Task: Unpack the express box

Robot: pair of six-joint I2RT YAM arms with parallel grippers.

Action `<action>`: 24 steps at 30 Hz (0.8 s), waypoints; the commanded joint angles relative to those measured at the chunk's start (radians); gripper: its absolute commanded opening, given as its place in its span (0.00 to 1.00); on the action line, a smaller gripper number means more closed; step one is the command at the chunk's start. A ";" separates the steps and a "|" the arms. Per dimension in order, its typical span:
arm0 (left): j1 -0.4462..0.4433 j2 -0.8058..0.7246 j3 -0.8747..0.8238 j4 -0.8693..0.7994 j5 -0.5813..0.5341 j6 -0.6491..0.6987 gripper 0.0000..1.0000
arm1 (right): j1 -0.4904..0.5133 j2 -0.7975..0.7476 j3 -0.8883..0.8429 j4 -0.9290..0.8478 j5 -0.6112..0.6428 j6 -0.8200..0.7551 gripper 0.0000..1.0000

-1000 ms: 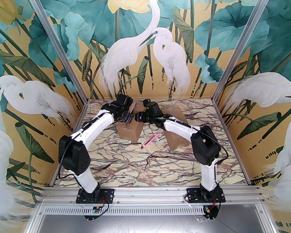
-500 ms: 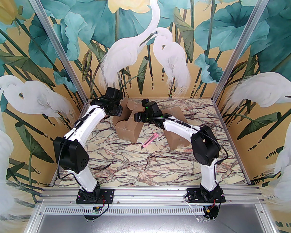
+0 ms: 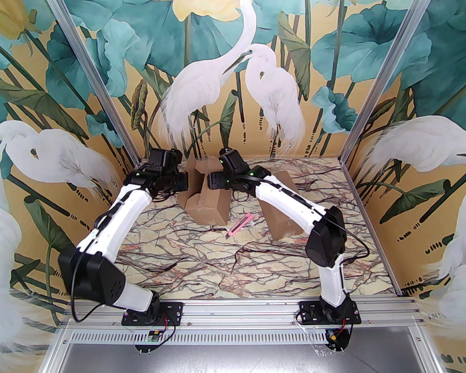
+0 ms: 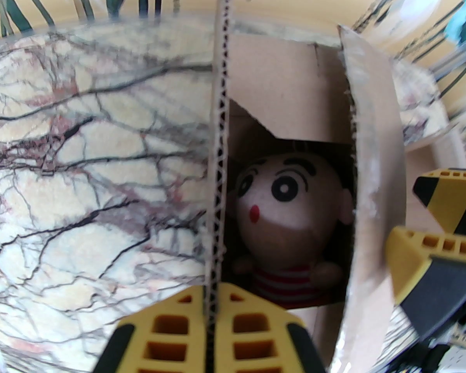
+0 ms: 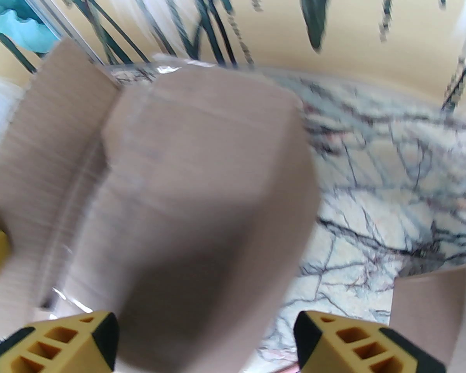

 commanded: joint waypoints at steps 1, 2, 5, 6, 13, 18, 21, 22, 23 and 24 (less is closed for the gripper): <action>-0.036 -0.071 -0.043 0.116 -0.059 -0.067 0.00 | 0.036 0.050 0.074 -0.154 0.087 -0.001 0.87; -0.050 -0.087 -0.054 0.120 -0.093 -0.068 0.00 | 0.045 0.049 0.088 -0.159 0.100 0.003 0.87; -0.079 -0.131 -0.086 0.139 -0.173 -0.077 0.00 | 0.060 0.047 0.113 -0.165 0.136 0.026 0.89; -0.091 -0.140 -0.093 0.143 -0.196 -0.078 0.00 | 0.064 0.051 0.119 -0.165 0.152 0.031 0.90; -0.167 -0.170 -0.131 0.191 -0.335 -0.091 0.00 | 0.088 0.128 0.238 -0.217 0.260 0.062 0.99; -0.179 -0.188 -0.157 0.227 -0.387 -0.115 0.00 | 0.096 0.220 0.367 -0.308 0.363 0.063 0.99; -0.180 -0.182 -0.159 0.217 -0.419 -0.100 0.00 | 0.107 0.236 0.421 -0.354 0.426 0.029 0.99; -0.180 -0.182 -0.163 0.215 -0.432 -0.093 0.00 | 0.109 0.228 0.419 -0.357 0.439 0.019 0.99; -0.180 -0.184 -0.170 0.219 -0.441 -0.085 0.00 | 0.108 0.217 0.412 -0.359 0.447 0.011 0.99; -0.179 -0.187 -0.176 0.223 -0.446 -0.079 0.00 | 0.106 0.205 0.402 -0.361 0.456 0.007 1.00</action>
